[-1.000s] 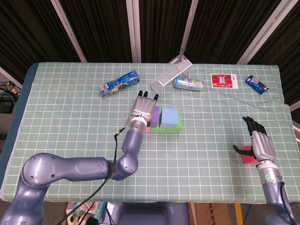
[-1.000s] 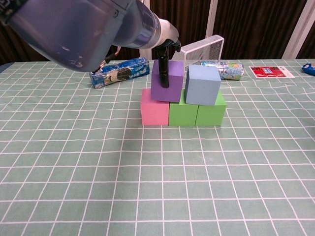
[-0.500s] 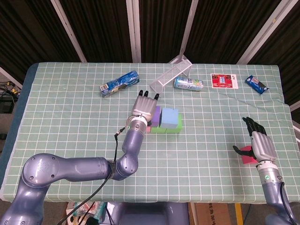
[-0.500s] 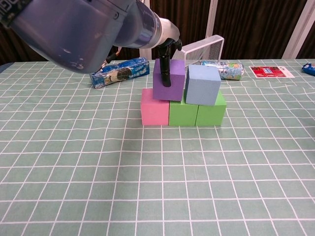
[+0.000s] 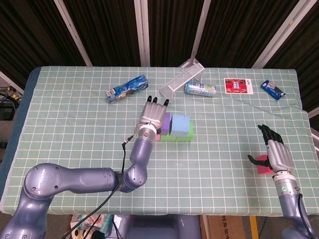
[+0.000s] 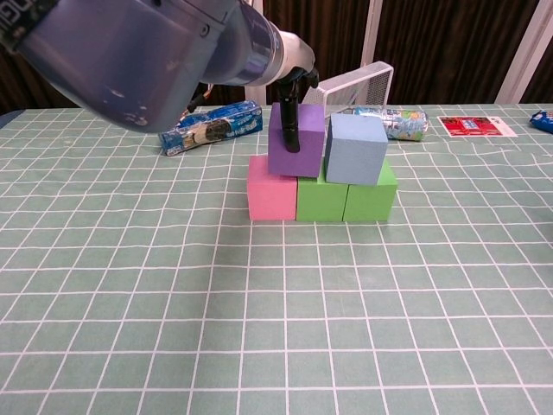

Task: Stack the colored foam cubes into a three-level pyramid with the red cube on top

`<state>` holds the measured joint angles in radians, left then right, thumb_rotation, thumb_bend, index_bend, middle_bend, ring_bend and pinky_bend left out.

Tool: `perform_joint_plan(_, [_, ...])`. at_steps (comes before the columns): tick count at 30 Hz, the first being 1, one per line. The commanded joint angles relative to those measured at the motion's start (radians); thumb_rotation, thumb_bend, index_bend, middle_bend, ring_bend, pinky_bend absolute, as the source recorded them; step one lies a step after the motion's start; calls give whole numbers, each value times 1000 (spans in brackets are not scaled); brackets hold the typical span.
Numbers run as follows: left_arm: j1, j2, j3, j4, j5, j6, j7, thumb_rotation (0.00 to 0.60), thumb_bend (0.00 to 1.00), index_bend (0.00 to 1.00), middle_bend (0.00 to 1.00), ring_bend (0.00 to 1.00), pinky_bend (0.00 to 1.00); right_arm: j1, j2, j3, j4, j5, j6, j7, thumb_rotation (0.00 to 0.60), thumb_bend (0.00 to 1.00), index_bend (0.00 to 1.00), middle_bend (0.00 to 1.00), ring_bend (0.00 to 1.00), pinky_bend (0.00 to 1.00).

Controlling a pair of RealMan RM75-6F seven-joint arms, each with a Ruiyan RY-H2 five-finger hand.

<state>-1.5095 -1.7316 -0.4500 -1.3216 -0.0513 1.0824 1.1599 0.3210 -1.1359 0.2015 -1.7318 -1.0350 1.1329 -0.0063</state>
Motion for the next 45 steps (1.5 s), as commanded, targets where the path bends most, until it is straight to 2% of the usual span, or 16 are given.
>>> perform_joint_plan(1, [0,-1,1,-1,1,2,3,600,257,0,416,89,37,0,-1,0,0,-1,0,0,600,262,0,0,0,0])
perform_joint_plan(45, [6,-26,-14,13,13,2,16,600,244,0,391,89,35,-4,1,-4,0,-9,1,6,600,262,0,0,0,0])
